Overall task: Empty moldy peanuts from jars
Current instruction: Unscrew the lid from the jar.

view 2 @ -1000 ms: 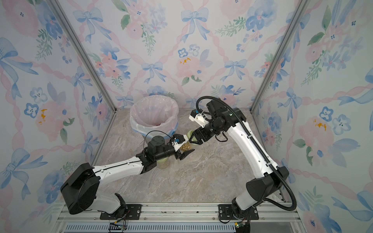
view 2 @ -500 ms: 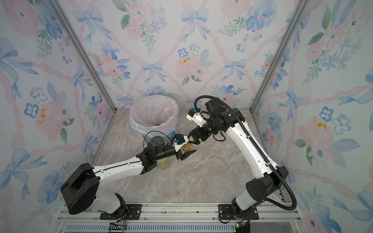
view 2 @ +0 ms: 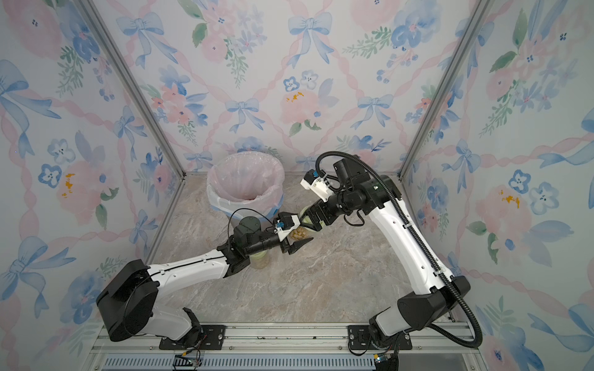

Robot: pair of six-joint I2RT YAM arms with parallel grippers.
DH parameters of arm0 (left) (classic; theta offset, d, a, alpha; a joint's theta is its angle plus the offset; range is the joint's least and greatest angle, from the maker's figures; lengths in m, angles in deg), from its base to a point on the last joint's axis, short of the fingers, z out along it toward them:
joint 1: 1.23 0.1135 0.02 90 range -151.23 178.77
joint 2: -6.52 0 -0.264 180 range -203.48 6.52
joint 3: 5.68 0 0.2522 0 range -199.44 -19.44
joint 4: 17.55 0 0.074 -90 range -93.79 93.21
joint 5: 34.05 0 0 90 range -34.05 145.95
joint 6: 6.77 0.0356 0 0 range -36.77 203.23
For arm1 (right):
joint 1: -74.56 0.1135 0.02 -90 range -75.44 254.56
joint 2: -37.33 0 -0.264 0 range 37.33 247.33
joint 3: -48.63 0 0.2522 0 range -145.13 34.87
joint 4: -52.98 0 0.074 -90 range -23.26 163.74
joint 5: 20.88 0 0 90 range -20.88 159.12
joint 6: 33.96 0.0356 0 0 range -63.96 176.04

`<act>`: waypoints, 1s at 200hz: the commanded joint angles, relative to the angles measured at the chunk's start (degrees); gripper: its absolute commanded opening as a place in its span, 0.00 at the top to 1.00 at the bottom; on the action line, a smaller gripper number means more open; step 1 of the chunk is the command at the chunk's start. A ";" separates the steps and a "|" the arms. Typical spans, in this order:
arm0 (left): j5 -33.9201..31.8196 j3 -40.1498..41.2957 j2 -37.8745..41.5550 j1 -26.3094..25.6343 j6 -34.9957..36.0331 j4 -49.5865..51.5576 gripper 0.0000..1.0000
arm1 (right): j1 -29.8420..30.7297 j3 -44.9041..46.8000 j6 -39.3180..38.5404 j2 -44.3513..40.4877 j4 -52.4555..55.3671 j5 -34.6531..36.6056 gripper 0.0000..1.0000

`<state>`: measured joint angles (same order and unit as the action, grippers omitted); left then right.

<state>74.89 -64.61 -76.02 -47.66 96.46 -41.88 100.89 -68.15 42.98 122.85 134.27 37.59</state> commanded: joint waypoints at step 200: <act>-26.98 -4.89 -0.95 -1.10 14.50 -5.51 0.78 | -2.99 -0.76 58.09 -3.43 -3.78 8.26 0.08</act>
<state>49.69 -66.84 -76.90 -48.08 109.31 -42.01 95.40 -67.65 96.12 116.53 127.91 45.24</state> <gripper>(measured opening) 0.817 0.921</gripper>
